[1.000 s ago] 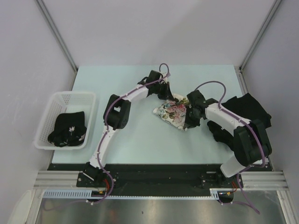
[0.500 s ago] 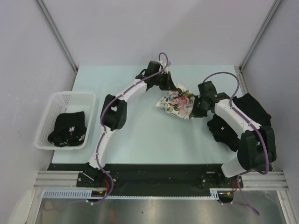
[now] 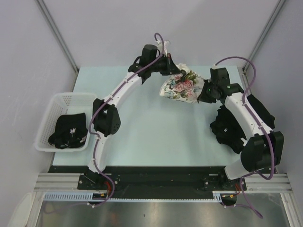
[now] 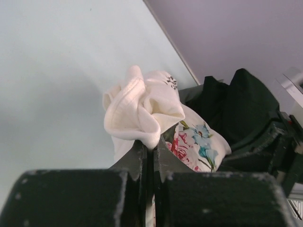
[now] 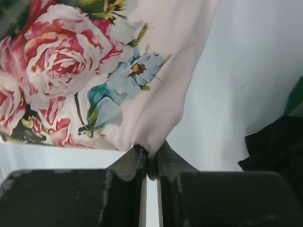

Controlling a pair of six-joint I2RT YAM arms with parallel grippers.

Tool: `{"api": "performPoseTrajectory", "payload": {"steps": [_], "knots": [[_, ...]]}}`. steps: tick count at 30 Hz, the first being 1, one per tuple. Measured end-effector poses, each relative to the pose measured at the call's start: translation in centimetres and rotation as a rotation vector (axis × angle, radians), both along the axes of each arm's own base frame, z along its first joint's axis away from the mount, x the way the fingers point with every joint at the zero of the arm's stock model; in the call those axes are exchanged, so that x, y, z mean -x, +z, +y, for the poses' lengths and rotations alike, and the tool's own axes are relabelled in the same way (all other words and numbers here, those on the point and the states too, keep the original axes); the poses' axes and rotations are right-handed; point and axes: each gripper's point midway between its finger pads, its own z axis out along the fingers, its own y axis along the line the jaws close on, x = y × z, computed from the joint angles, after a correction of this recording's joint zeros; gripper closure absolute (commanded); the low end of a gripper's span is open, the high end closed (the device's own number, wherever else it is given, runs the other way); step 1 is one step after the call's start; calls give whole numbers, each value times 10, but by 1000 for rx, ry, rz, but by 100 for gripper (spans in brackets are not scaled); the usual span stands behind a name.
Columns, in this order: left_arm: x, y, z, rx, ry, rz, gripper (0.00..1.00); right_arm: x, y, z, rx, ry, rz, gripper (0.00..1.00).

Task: Fold and stack the t-shirts
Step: Put the neatly folded tshirt into the corner of the board with both arms

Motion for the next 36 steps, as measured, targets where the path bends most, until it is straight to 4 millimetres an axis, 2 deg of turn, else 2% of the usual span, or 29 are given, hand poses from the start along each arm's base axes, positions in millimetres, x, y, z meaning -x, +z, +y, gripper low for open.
{"api": "performPoseTrajectory", "payload": {"steps": [4, 12, 17, 20, 26, 33, 36], "knots": [[5, 20, -1, 15, 0, -34, 100, -6, 12, -14, 28, -19, -23, 100], [27, 28, -28, 21, -41, -47, 100, -17, 52, -68, 117, -89, -81, 100], [41, 63, -53, 78, -77, -113, 100, -17, 75, -94, 153, -118, -107, 100], [50, 77, -65, 108, -90, -132, 100, -11, 84, -108, 169, -142, -103, 100], [74, 76, -90, 121, -130, -118, 100, 18, 98, -128, 229, -198, -103, 100], [107, 67, -120, 116, -196, -95, 100, 75, 112, -151, 302, -302, -126, 100], [122, 65, -131, 117, -224, -88, 100, 92, 117, -161, 340, -347, -136, 100]]}}
